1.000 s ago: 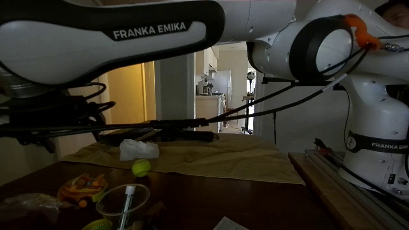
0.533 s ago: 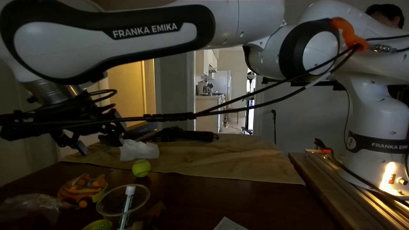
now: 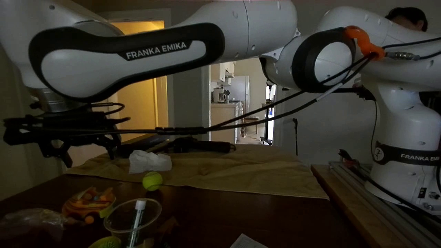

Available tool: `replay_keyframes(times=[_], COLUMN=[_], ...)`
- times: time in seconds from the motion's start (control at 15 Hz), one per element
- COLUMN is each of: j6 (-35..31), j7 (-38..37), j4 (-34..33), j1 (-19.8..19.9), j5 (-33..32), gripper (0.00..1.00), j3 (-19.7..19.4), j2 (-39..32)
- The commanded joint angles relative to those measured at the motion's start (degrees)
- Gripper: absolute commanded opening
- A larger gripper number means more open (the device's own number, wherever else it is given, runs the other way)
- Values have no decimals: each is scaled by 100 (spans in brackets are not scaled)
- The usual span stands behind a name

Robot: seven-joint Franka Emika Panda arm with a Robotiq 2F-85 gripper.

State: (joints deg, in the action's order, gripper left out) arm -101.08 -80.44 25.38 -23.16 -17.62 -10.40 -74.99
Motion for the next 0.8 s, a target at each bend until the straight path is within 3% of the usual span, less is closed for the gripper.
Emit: replay_keyframes(times=[0.0, 0.4, 0.53, 0.6, 0.73], j6=[-667, -2316, -2431, -2190, -2286], j7=[981, 1940, 1914, 1748, 1791], j4=[0, 2, 3, 3, 3], j1=[78, 422, 534, 392, 472], j5=[-58, 421, 631, 443, 528], gripper=[100, 100, 100, 100, 100], j3=[-38, 355, 475, 224, 288], j2=[-109, -290, -323, -297, -312])
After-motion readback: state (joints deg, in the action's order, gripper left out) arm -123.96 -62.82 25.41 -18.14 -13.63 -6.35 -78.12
